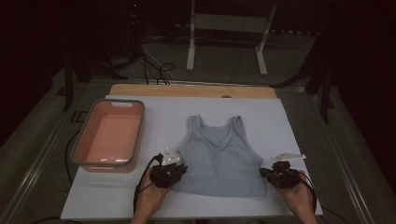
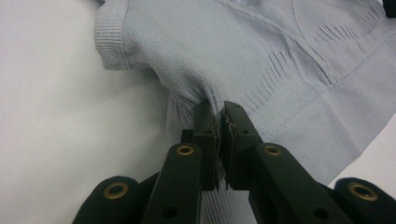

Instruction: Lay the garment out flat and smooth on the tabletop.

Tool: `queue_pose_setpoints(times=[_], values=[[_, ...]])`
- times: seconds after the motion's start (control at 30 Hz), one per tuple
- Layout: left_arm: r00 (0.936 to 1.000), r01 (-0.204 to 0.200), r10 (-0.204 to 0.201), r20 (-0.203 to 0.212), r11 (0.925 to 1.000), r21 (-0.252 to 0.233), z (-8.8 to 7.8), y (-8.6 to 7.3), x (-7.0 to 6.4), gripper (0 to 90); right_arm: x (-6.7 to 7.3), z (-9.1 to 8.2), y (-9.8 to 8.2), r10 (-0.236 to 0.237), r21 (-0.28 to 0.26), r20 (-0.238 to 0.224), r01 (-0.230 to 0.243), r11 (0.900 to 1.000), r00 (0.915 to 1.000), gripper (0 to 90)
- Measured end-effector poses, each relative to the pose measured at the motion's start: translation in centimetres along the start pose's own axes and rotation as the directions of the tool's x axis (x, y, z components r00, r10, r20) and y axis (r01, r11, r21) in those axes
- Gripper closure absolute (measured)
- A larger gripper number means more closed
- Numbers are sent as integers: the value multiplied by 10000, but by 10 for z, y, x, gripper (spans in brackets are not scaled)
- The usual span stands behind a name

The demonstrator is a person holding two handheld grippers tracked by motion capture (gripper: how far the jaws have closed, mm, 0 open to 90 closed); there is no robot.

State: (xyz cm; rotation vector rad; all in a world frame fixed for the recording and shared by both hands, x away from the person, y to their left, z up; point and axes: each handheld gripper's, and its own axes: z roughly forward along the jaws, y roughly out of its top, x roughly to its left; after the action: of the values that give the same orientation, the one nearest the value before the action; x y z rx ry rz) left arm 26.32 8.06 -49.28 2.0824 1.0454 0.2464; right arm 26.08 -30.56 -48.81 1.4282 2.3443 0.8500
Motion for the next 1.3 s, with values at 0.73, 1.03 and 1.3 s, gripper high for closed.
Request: queue_pose_setpoints(times=[0.73,1.03,1.3], values=[[10000,56,-56,-4,9998,177,-22,-10,-6,885,7,0,-3,-339,-52,-388,337,9994,9987,871],[9998,216,-217,40,9996,183,-32,-17,-6,885,16,-2,-5,-357,-110,-657,350,9993,9972,871],[9998,193,-193,78,9998,69,-24,-16,-8,784,9,-8,-13,-101,-133,-346,96,9999,9994,869]])
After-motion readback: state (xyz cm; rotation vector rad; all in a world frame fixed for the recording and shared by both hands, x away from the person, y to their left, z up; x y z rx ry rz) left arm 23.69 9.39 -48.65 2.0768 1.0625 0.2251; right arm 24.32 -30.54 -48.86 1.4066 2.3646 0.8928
